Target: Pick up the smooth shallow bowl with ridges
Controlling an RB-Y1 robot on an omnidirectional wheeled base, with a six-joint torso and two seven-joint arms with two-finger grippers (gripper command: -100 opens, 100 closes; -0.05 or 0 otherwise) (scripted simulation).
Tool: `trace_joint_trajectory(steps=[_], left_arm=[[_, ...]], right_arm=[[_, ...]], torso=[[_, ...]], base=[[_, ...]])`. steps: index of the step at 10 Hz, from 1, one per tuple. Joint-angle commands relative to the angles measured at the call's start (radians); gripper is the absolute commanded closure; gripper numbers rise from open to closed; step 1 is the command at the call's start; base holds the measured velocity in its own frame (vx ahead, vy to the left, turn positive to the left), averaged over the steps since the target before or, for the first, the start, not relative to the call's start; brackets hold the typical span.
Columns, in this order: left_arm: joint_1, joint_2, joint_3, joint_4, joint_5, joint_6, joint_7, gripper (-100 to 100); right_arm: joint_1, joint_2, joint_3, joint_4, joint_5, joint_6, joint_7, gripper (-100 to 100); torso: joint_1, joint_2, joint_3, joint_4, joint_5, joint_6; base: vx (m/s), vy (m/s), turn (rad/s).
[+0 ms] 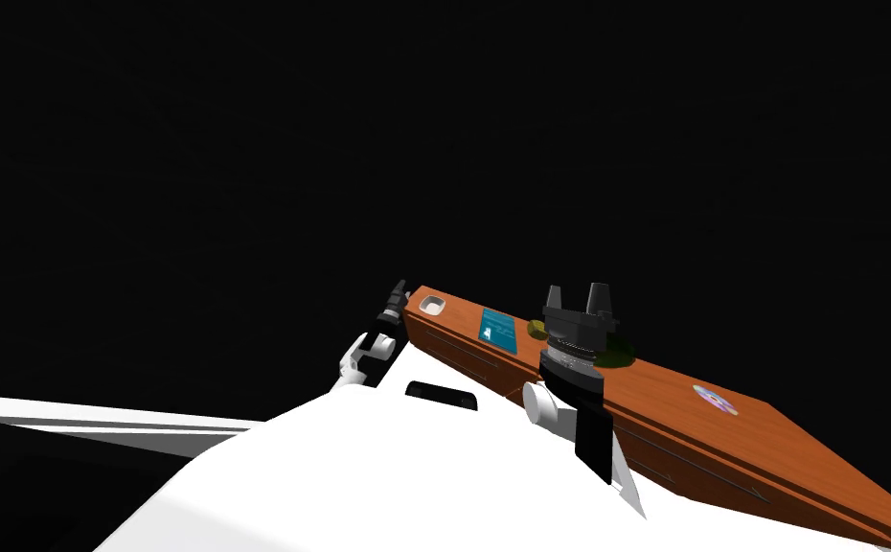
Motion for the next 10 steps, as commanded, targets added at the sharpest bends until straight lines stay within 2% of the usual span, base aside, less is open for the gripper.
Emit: trace_joint_trajectory(steps=[1,2,5,6,7,10], left_arm=[[-0.028,0.002,0.001,0.05,0.0,0.037,0.0,-100],[-0.028,0.002,0.001,0.054,0.0,0.037,0.0,-100],[-0.077,0.001,0.003,0.138,-0.004,0.089,-0.003,-100],[-0.077,0.001,0.003,0.148,-0.004,0.089,-0.003,-100],[-0.1,0.0,0.005,0.189,-0.008,0.114,-0.004,-100],[-0.121,-0.002,0.008,0.245,-0.012,0.139,-0.005,-100]], right_arm=[[0.0,0.0,0.0,0.0,0.0,0.0,0.0,0],[0.0,0.0,0.0,0.0,0.0,0.0,0.0,0],[0.0,0.0,0.0,0.0,0.0,0.0,0.0,0],[0.0,0.0,0.0,0.0,0.0,0.0,0.0,0],[0.0,0.0,0.0,0.0,0.0,0.0,0.0,0],[0.0,0.0,0.0,0.0,0.0,0.0,0.0,0]], torso=[[0.0,0.0,0.0,0.0,0.0,0.0],[0.0,0.0,0.0,0.0,0.0,0.0],[0.0,-0.001,0.0,0.0,0.0,0.0],[0.0,-0.001,-0.001,0.0,0.0,0.0],[0.0,-0.001,-0.001,0.0,0.0,0.0],[0.0,-0.002,-0.001,0.0,0.0,0.0]], base=[[0.005,0.003,-0.036],[0.006,0.003,-0.03],[0.013,0.004,-0.054],[0.017,0.005,-0.024],[0.023,0.005,-0.051],[0.025,0.008,-0.047]])
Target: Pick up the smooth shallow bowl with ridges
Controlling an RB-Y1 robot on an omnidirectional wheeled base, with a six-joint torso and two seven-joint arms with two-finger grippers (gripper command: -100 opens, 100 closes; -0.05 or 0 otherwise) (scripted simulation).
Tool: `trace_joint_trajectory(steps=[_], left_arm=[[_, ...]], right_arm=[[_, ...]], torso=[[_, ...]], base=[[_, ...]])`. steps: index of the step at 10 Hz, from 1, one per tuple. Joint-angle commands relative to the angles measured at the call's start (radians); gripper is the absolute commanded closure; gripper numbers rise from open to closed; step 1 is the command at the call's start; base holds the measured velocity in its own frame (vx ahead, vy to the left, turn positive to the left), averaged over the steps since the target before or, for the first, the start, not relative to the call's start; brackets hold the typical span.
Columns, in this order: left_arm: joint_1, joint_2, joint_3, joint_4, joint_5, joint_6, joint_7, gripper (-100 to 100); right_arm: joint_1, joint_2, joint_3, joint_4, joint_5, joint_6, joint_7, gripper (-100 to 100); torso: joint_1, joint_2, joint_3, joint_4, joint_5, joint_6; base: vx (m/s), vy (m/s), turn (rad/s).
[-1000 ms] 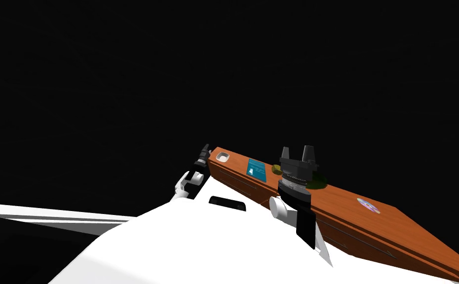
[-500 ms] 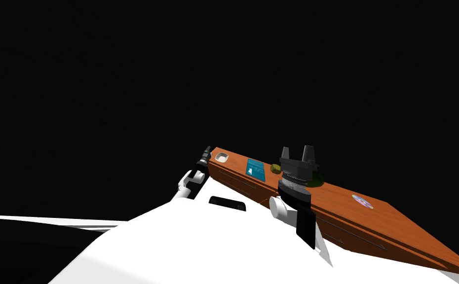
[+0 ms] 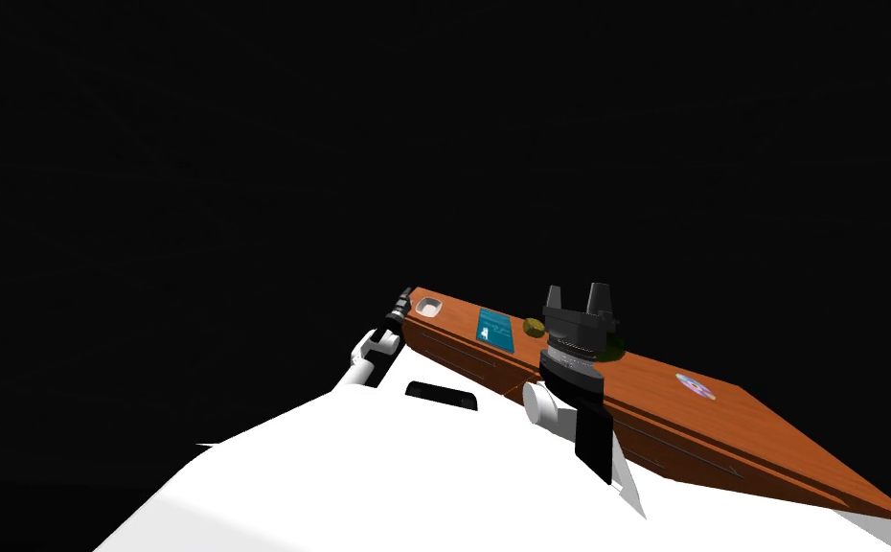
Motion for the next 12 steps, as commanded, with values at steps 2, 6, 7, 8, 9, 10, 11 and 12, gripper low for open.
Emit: trace_joint_trajectory(steps=[2,6,7,8,9,10,11,12], left_arm=[[-0.024,-0.005,0.003,0.067,-0.007,0.023,-0.003,-100],[-0.077,-0.013,0.018,0.199,-0.028,0.092,-0.006,-100],[-0.077,-0.013,0.018,0.213,-0.028,0.092,-0.006,-100],[-0.093,-0.016,0.023,0.26,-0.037,0.113,-0.007,-100],[-0.093,-0.016,0.023,0.26,-0.037,0.113,-0.007,-100],[-0.107,-0.02,0.029,0.3,-0.045,0.133,-0.008,-100],[-0.107,-0.02,0.029,0.307,-0.045,0.133,-0.008,-100],[-0.12,-0.024,0.036,0.346,-0.054,0.152,-0.009,-100]], right_arm=[[0.0,0.0,0.0,0.0,0.0,0.0,0.0,0],[0.0,0.0,0.0,0.0,0.0,0.0,0.0,0],[0.0,0.0,0.0,0.0,0.0,0.0,0.0,0],[0.0,0.0,0.0,0.0,0.0,0.0,0.0,0],[0.0,0.0,0.0,0.0,0.0,0.0,0.0,0],[0.0,0.0,0.0,0.0,0.0,0.0,0.0,0],[0.0,0.0,0.0,0.0,0.0,0.0,0.0,0],[0.0,0.0,0.0,0.0,0.0,0.0,0.0,0]], torso=[[0.0,0.0,0.0,0.0,0.0,0.0],[0.0,-0.001,-0.001,0.0,0.0,0.0],[0.001,-0.003,-0.001,-0.001,0.0,0.0],[0.001,-0.002,-0.001,0.0,0.0,0.0],[0.0,-0.002,-0.001,0.0,0.0,0.0],[0.0,-0.001,-0.001,0.0,0.0,0.0],[0.0,-0.001,-0.001,0.0,0.0,0.0],[0.0,-0.001,0.0,0.0,0.0,0.0]], base=[[0.027,0.008,-0.051],[0.046,0.015,-0.073],[0.054,0.025,-0.045],[0.049,0.014,-0.053],[0.04,0.008,-0.046],[0.043,0.012,-0.061],[0.038,0.008,-0.041],[0.047,0.014,-0.072]])
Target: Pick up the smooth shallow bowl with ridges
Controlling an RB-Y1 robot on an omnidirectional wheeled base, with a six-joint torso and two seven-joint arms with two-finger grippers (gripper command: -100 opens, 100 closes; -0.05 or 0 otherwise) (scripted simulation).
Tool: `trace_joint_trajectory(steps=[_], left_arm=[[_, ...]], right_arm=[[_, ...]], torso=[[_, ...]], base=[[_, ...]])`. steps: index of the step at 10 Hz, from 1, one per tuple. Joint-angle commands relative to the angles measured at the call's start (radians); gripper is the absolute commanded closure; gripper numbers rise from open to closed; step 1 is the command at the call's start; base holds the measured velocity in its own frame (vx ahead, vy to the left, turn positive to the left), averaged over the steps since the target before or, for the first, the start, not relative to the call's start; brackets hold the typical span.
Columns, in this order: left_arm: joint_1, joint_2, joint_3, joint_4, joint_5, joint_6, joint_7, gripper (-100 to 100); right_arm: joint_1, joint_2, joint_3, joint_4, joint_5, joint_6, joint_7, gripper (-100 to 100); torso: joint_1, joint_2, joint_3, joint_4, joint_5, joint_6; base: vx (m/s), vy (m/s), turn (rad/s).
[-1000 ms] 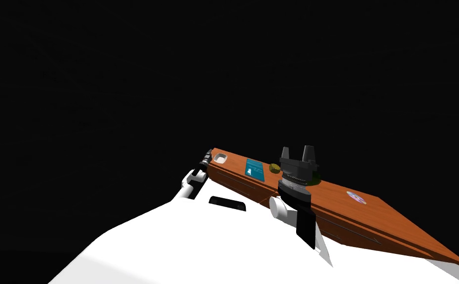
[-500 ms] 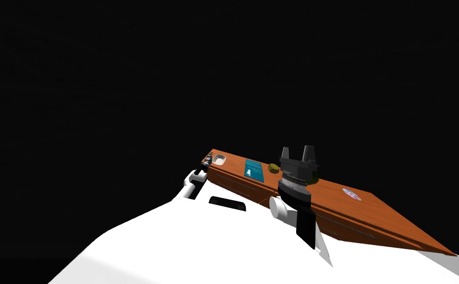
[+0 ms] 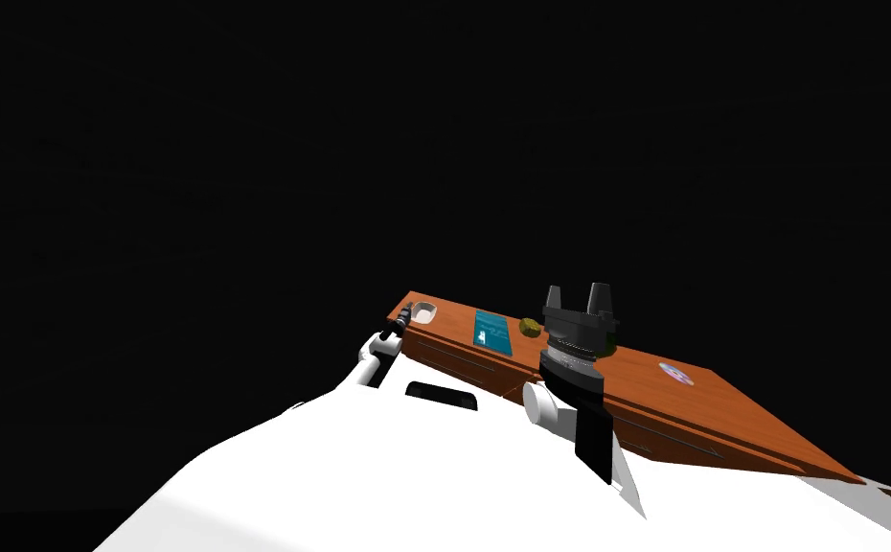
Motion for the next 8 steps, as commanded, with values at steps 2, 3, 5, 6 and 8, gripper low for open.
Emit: trace_joint_trajectory(steps=[2,3,5,6,8], left_arm=[[-0.013,-0.01,0.011,0.062,-0.016,0.033,-0.003,-100],[-0.023,-0.015,0.017,0.104,-0.025,0.05,-0.004,-100],[-0.032,-0.021,0.023,0.141,-0.034,0.066,-0.005,-100],[-0.032,-0.021,0.023,0.144,-0.034,0.066,-0.005,-100],[-0.047,-0.034,0.035,0.21,-0.051,0.093,-0.006,-100]], right_arm=[[0.0,0.0,0.0,0.0,0.0,0.0,0.0,0],[0.0,0.0,0.0,0.0,0.0,0.0,0.0,0],[0.0,0.0,0.0,0.0,0.0,0.0,0.0,0],[0.0,0.0,0.0,0.0,0.0,0.0,0.0,0],[0.0,0.0,0.0,0.0,0.0,0.0,0.0,0]], torso=[[0.001,-0.001,-0.001,0.0,0.0,0.0],[0.001,-0.001,-0.001,0.0,0.0,0.0],[0.0,0.0,0.0,0.0,0.0,0.0],[0.0,0.0,0.0,0.0,0.0,0.0],[0.0,0.0,0.0,0.0,0.0,0.0]], base=[[0.072,0.029,-0.087],[0.059,0.023,-0.052],[0.047,0.016,-0.048],[0.043,0.012,-0.04],[0.059,0.017,-0.081]])
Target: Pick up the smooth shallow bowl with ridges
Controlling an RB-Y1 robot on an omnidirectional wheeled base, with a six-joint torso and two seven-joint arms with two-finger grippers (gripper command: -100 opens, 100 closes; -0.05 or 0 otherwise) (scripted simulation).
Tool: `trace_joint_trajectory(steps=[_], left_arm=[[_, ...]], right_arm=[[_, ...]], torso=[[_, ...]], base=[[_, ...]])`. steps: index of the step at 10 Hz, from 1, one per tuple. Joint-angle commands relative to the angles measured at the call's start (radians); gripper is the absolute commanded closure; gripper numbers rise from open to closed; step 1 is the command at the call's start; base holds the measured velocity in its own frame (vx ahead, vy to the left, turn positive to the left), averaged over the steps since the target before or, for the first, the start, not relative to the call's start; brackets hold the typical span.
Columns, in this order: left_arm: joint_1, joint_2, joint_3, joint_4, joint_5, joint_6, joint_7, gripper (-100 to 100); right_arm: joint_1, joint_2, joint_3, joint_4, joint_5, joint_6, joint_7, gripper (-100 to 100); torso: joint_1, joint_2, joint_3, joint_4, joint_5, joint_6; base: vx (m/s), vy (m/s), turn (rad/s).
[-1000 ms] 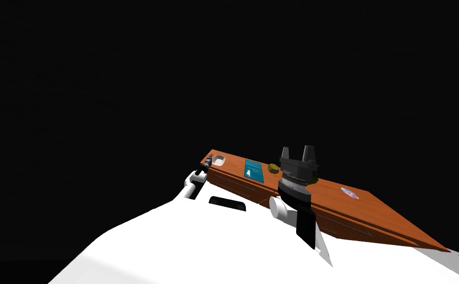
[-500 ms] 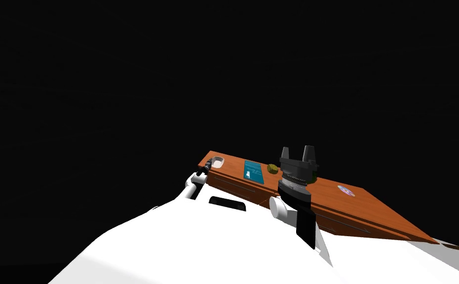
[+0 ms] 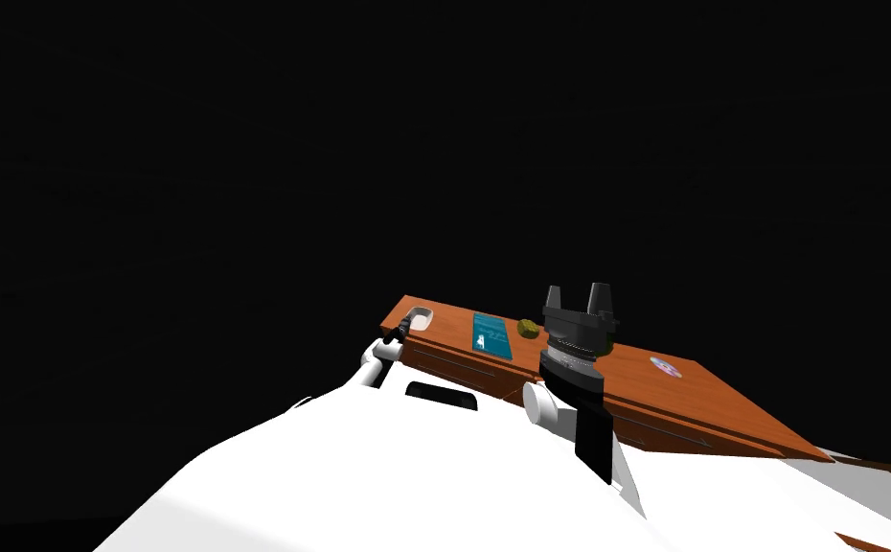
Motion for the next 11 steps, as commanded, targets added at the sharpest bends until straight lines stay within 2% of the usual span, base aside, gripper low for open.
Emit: trace_joint_trajectory(steps=[1,4,6,7,8,9,11], left_arm=[[-0.011,-0.009,0.008,0.05,-0.012,0.028,0.0,-100],[-0.024,-0.033,0.022,0.126,-0.031,0.055,-0.001,-100],[-0.027,-0.047,0.027,0.157,-0.039,0.066,-0.002,-100],[-0.03,-0.044,0.029,0.16,-0.039,0.055,-0.002,-100],[-0.032,-0.046,0.03,0.165,-0.04,0.053,-0.002,0],[-0.025,-0.046,0.031,0.189,-0.039,0.022,-0.004,-100],[-0.018,-0.046,0.032,0.213,-0.039,-0.01,-0.006,-100]], right_arm=[[0.0,0.0,0.0,0.0,0.0,0.0,0.0,0],[0.0,0.0,0.0,0.0,0.0,0.0,0.0,0],[0.0,0.0,0.0,0.0,0.0,0.0,0.0,0],[0.0,0.0,0.0,0.0,0.0,0.0,0.0,0],[0.0,0.0,0.0,0.0,0.0,0.0,0.0,0],[0.0,0.0,0.0,0.0,0.0,0.0,0.0,0],[0.0,0.0,0.0,0.0,0.0,0.0,0.0,0]], torso=[[0.0,0.0,0.0,0.0,0.0,0.0],[0.002,0.0,0.0,0.0,0.0,0.0],[0.0,0.001,0.0,0.0,0.0,0.0],[0.0,0.001,0.001,0.0,0.0,0.0],[-0.001,0.003,0.001,0.0,0.0,0.0],[-0.001,0.004,0.002,0.001,0.0,0.0],[-0.001,-0.001,-0.001,0.0,0.0,0.0]], base=[[0.081,0.027,-0.089],[0.072,0.044,-0.064],[0.048,0.016,-0.04],[0.019,0.006,-0.006],[0.0,0.0,0.0],[0.056,0.002,-0.006],[0.099,-0.002,-0.002]])
